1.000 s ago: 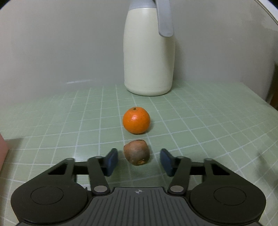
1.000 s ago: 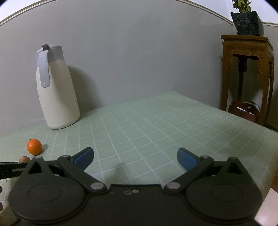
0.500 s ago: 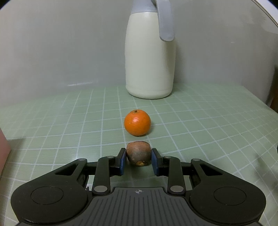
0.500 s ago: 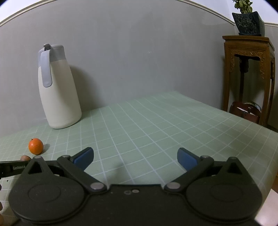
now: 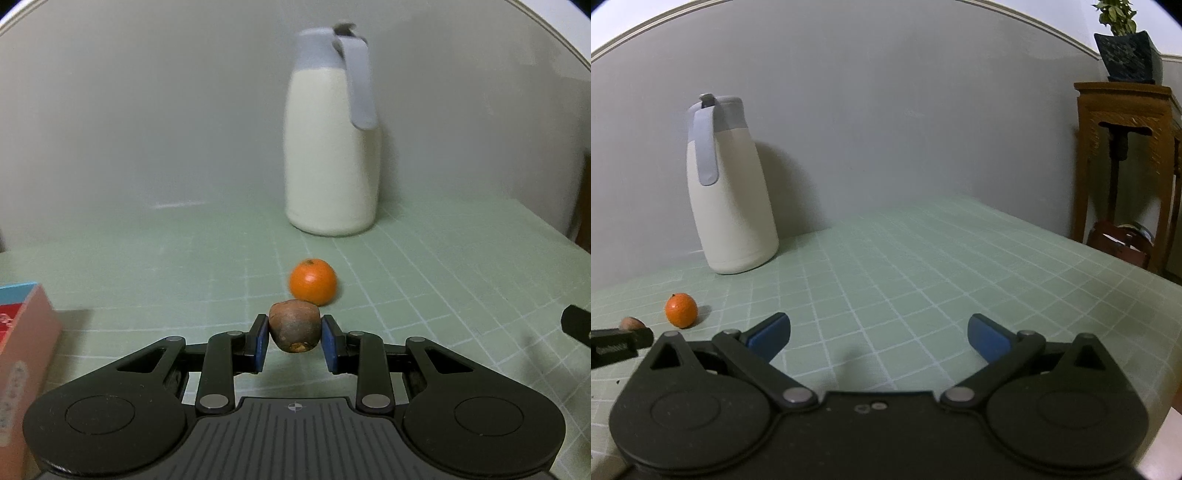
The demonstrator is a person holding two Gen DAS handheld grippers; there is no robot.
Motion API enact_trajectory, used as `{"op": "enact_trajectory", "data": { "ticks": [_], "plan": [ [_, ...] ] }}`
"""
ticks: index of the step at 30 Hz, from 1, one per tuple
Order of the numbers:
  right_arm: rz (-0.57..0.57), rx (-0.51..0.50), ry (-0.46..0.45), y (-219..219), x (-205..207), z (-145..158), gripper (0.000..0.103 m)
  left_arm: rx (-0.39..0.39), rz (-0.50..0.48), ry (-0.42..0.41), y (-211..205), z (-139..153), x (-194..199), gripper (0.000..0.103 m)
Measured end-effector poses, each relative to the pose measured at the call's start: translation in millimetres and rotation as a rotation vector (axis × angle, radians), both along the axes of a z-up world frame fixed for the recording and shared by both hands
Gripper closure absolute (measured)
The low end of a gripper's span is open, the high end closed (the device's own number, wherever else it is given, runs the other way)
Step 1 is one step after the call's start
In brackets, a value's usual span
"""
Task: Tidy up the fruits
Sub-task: 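Carry the chestnut in the left tool into the red box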
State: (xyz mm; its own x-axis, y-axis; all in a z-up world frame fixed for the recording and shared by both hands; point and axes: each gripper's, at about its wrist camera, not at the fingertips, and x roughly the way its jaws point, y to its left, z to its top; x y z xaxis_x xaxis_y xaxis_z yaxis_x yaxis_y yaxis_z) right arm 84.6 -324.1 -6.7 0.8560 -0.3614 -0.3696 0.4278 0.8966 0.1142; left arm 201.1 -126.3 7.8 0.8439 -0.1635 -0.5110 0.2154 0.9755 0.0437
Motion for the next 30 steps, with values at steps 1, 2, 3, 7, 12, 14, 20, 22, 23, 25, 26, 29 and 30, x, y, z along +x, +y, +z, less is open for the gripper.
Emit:
{"op": "enact_trajectory", "data": {
  "ticks": [1, 2, 3, 7, 12, 14, 20, 22, 23, 25, 26, 29, 30],
  "plan": [
    [0.005, -0.002, 0.0, 2.0, 0.6, 0.3, 0.0, -0.002, 0.008, -0.006, 4.5, 3.1, -2.5, 0.072],
    [0.01, -0.004, 0.0, 4.0, 1.5, 0.6, 0.0, -0.002, 0.019, -0.013, 9.1, 6.1, -5.1, 0.072],
    [0.017, -0.005, -0.001, 6.9, 2.3, 1.1, 0.0, 0.0, 0.031, -0.022, 14.2, 9.0, -7.6, 0.072],
    [0.057, -0.015, -0.006, 21.2, 5.3, 3.2, 0.0, 0.002, 0.078, -0.049, 36.6, 17.4, -18.1, 0.072],
    [0.147, -0.02, -0.023, 45.7, 10.0, 4.7, 0.0, 0.012, 0.155, -0.075, 73.6, 22.8, -32.7, 0.072],
    [0.188, -0.022, -0.021, 57.7, 12.8, 4.6, 0.0, 0.013, 0.19, -0.083, 88.6, 23.5, -38.0, 0.072],
    [0.316, -0.037, -0.029, 96.6, 18.5, 6.5, 0.0, 0.019, 0.304, -0.1, 134.2, 23.5, -52.1, 0.072],
    [0.361, -0.034, -0.025, 109.0, 20.6, 6.5, 0.0, 0.021, 0.342, -0.099, 147.2, 21.6, -55.1, 0.072],
    [0.38, -0.035, -0.025, 114.6, 21.3, 6.1, 0.0, 0.025, 0.362, -0.098, 154.6, 20.6, -56.2, 0.072],
    [0.421, -0.039, -0.024, 125.5, 23.0, 5.9, 0.0, 0.03, 0.399, -0.096, 168.5, 18.5, -58.6, 0.072],
    [0.439, -0.043, -0.022, 131.8, 23.9, 5.3, 0.0, 0.031, 0.418, -0.091, 175.3, 17.4, -58.8, 0.072],
    [0.483, -0.053, -0.02, 148.2, 26.5, 4.3, 0.0, 0.033, 0.47, -0.082, 194.4, 13.9, -59.4, 0.072],
    [0.493, -0.057, -0.018, 153.1, 26.0, 4.0, 0.0, 0.03, 0.485, -0.077, 200.4, 12.3, -59.4, 0.072]
  ]
}}
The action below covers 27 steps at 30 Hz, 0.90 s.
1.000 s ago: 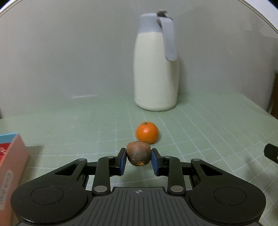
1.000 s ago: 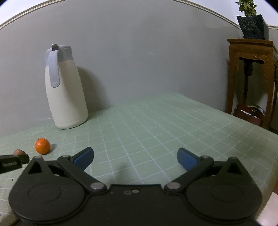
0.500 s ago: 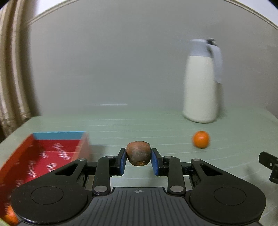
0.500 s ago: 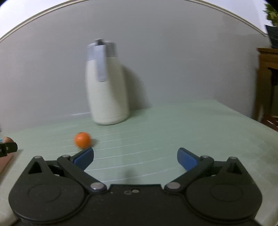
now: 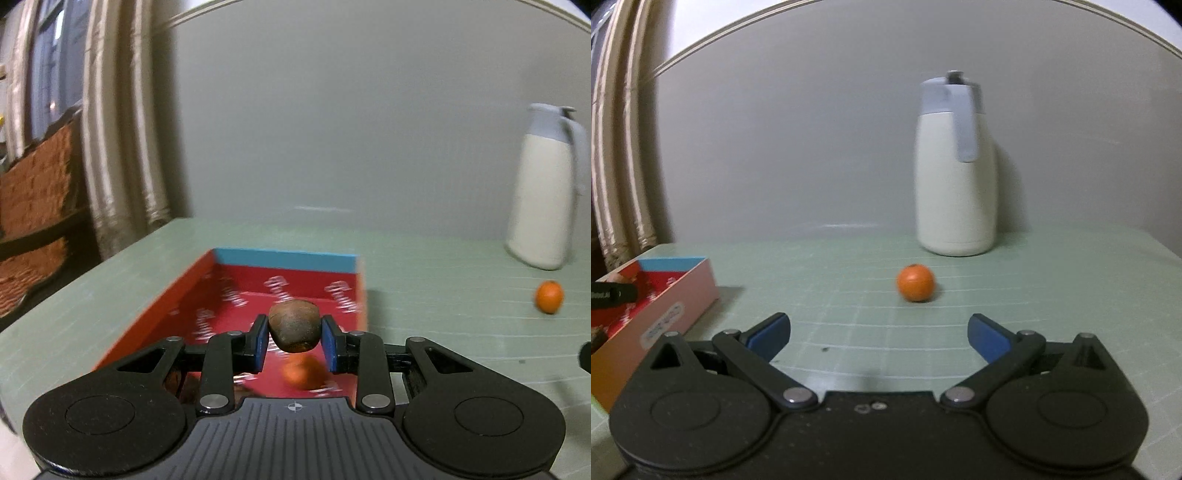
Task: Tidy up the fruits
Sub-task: 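Carry the chestnut in the left tool into the red box, then open the left tool to release the chestnut in the box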
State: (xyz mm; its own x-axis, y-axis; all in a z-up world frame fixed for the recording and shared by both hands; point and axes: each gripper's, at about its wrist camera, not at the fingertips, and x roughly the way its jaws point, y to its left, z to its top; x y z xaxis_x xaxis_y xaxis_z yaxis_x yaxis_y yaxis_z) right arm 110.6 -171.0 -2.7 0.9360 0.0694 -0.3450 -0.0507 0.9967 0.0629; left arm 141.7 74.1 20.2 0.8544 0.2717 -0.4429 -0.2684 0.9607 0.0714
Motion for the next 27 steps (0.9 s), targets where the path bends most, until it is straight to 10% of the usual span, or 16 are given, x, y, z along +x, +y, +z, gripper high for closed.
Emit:
{"op": "enact_trajectory", "data": {
  "ticks": [27],
  "plan": [
    [0.143, -0.027, 0.009, 50.4, 5.1, -3.0, 0.0, -0.089, 0.133, 0.091, 53.5, -20.6, 9.3, 0.072]
  ]
}}
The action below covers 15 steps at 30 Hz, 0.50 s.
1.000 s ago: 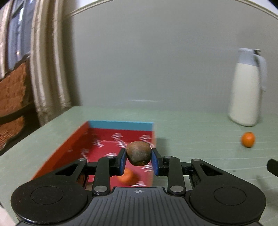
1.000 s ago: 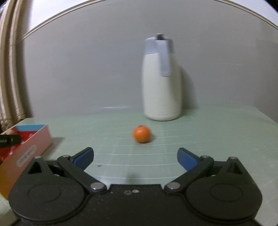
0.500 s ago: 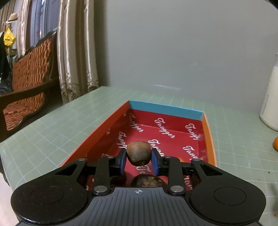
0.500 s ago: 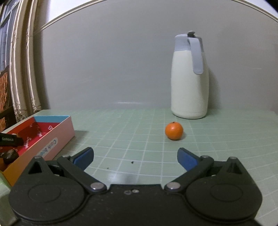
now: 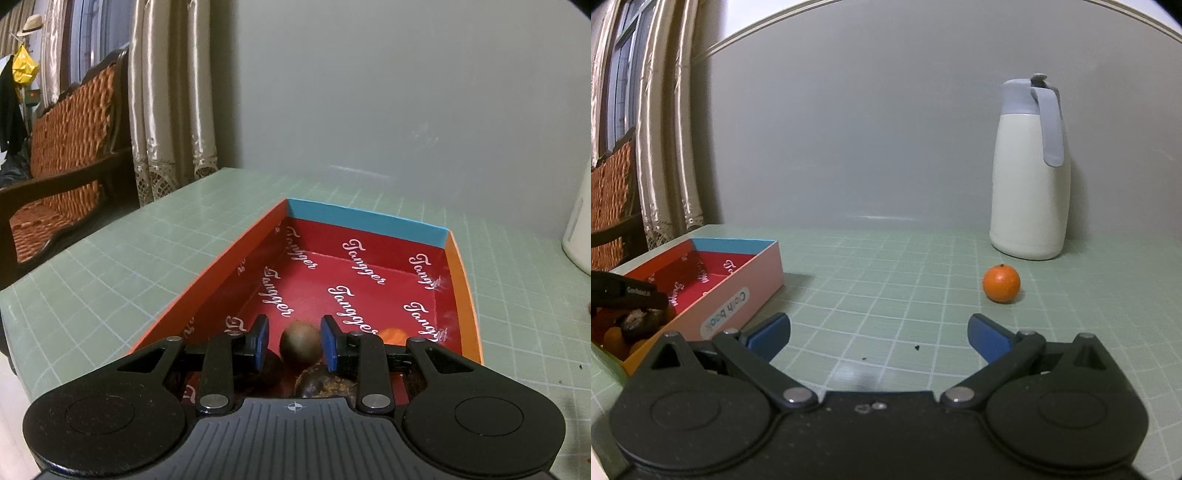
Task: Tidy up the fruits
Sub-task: 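Open the left tool to release the chestnut in the box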
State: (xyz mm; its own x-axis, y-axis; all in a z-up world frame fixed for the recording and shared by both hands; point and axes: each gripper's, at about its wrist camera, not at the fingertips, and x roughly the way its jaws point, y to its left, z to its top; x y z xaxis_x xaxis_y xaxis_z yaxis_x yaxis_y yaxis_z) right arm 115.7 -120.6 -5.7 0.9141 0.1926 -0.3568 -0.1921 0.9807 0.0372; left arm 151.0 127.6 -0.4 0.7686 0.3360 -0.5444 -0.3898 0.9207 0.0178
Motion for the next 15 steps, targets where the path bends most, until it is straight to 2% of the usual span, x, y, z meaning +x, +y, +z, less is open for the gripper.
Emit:
{"op": "enact_trajectory", "data": {
  "ticks": [7, 12, 13, 14, 15],
  "plan": [
    [-0.01, 0.001, 0.008, -1.4, 2.1, -1.2, 0.0, -0.003, 0.014, -0.018, 1.2, 3.8, -7.6, 0.072],
    [-0.019, -0.005, 0.013, -3.4, 3.7, -2.7, 0.0, 0.016, -0.006, -0.069, -5.4, 18.3, -19.1, 0.07],
    [-0.021, -0.006, 0.016, -4.5, 4.4, -3.1, 0.0, 0.023, -0.01, -0.079, -8.0, 20.7, -21.3, 0.055],
    [-0.025, -0.005, 0.019, -6.1, 5.1, -3.4, 0.0, 0.035, -0.008, -0.092, -11.3, 23.1, -24.4, 0.031],
    [-0.03, -0.001, 0.022, -7.8, 6.1, -3.4, 0.0, 0.051, -0.001, -0.11, -14.7, 25.3, -27.9, 0.022]
  ]
}}
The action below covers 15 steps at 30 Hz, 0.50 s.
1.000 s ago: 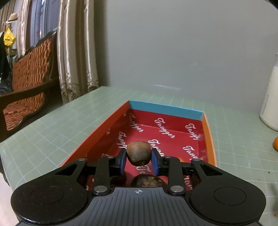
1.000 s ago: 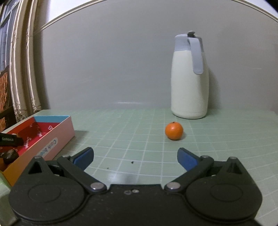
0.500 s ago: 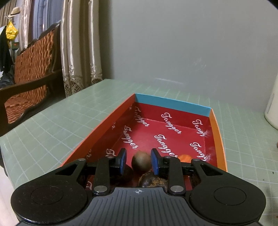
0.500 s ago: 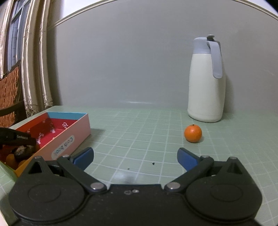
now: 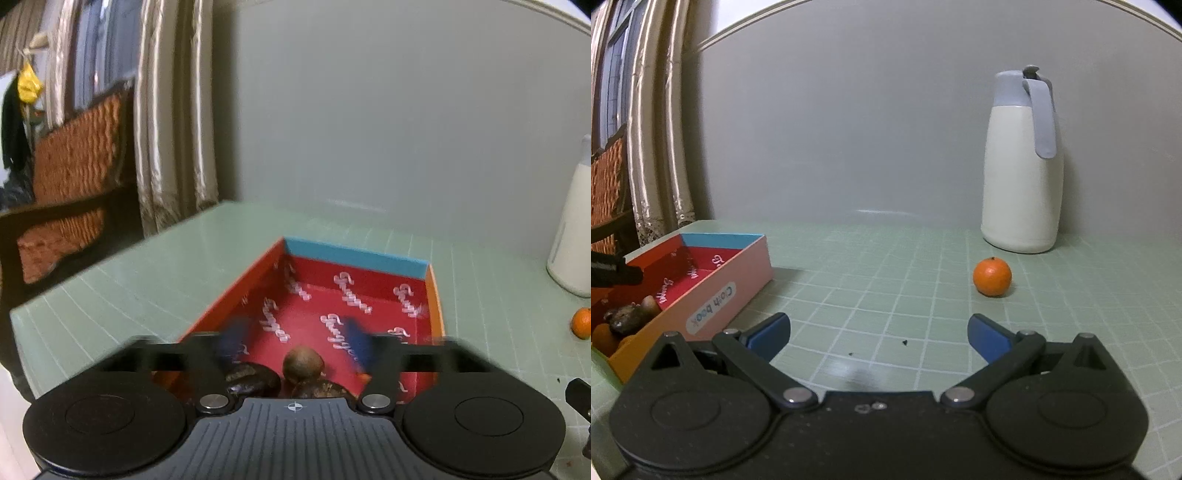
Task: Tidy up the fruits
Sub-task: 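Open the left tool to release the chestnut in the box, then move the right tool to the mandarin and grasp it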
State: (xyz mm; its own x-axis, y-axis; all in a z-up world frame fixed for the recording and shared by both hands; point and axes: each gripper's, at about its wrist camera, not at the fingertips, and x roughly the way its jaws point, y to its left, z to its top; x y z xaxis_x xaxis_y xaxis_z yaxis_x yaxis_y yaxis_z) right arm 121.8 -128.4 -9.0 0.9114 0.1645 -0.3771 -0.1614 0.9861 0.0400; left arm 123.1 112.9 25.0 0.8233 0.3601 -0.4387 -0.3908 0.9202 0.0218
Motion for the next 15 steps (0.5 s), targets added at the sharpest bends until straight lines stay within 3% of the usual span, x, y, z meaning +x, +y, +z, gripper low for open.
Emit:
{"op": "enact_trajectory", "data": {
  "ticks": [3, 15],
  "plan": [
    [-0.018, 0.012, 0.012, -6.6, 3.4, 0.0, 0.0, 0.047, -0.011, -0.047, -10.1, 5.0, -11.1, 0.017],
    [-0.139, 0.039, 0.099, -41.8, 40.5, -2.3, 0.0, 0.037, -0.006, -0.053, -11.1, -1.9, -25.0, 0.01]
  ]
}}
